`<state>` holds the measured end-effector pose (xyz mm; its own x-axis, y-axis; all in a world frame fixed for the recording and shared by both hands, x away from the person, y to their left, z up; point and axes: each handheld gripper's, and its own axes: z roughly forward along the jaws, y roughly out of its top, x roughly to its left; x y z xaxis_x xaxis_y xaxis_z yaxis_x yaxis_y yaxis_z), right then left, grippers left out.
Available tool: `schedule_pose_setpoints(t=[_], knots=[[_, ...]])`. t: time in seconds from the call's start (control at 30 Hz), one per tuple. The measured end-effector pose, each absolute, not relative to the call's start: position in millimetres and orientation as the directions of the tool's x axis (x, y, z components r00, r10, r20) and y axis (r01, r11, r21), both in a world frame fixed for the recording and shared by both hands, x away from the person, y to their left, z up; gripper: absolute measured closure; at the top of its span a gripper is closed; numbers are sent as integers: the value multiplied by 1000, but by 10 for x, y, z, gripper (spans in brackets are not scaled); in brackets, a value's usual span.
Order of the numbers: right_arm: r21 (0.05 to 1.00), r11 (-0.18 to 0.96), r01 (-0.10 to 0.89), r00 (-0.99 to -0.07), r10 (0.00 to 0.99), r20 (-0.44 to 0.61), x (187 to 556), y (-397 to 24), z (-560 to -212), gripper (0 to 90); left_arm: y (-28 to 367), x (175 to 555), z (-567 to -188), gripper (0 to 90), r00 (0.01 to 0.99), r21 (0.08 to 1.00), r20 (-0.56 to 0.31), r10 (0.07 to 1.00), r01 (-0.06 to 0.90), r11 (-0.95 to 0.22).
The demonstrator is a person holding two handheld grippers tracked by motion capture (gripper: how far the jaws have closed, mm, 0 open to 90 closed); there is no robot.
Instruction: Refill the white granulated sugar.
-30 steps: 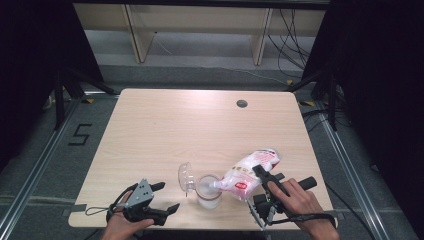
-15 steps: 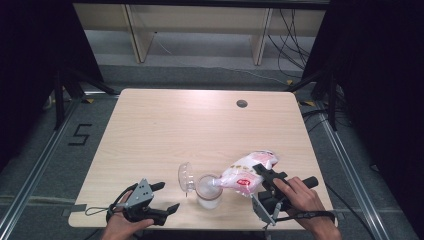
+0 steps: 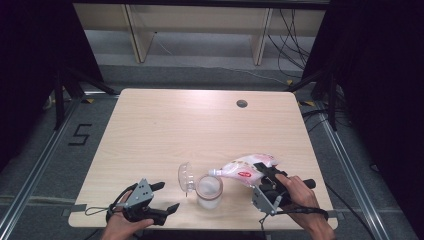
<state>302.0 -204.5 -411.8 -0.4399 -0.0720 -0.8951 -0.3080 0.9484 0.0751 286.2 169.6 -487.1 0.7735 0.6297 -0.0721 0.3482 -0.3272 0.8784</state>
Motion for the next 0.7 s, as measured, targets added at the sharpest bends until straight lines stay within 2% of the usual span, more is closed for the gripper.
schedule_pose_setpoints(t=[0.03, 0.07, 0.17, 0.2, 0.23, 0.27, 0.3, 0.37, 0.4, 0.47, 0.6, 0.7], knots=[[96, 952, -292, -453, -49, -890, 3016, -2038, -4128, 765, 1695, 2862, -4870, 159, 774, 879, -72, 628, 347, -327], [172, 954, -247, -493, 30, -870, 2999, -2047, -4178, 767, 1700, 2866, -4867, 159, 778, 879, -62, 625, 339, -335], [217, 946, -239, -515, 66, -855, 3015, -2047, -4194, 768, 1703, 2863, -4865, 159, 776, 879, -64, 627, 342, -334], [199, 941, -274, -507, 34, -861, 3046, -2041, -4175, 768, 1699, 2862, -4865, 159, 777, 880, -69, 626, 343, -328], [249, 937, -245, -527, 86, -845, 3041, -2046, -4208, 769, 1698, 2865, -4869, 159, 779, 882, -73, 623, 341, -324], [263, 933, -245, -534, 96, -840, 3049, -2052, -4219, 769, 1700, 2869, -4871, 159, 779, 883, -68, 623, 338, -327], [241, 933, -267, -534, 65, -843, 3074, -2051, -4204, 769, 1696, 2866, -4871, 159, 780, 884, -74, 621, 340, -322], [292, 928, -233, -557, 119, -822, 3080, -2063, -4258, 771, 1701, 2866, -4865, 159, 778, 879, -64, 625, 341, -334], [276, 927, -253, -555, 95, -827, 3109, -2069, -4254, 771, 1699, 2864, -4867, 159, 777, 879, -68, 626, 343, -332], [337, 920, -200, -589, 161, -792, 3120, -2093, -4302, 772, 1690, 2863, -4867, 159, 779, 884, -72, 623, 339, -322], [387, 903, -187, -607, 204, -768, 3181, -2156, -4310, 778, 1703, 2878, -4866, 159, 789, 886, -58, 612, 323, -333], [492, 862, -122, -630, 316, -710, 3184, -2216, -4330, 781, 1706, 2879, -4863, 159, 793, 884, -51, 608, 319, -342]])
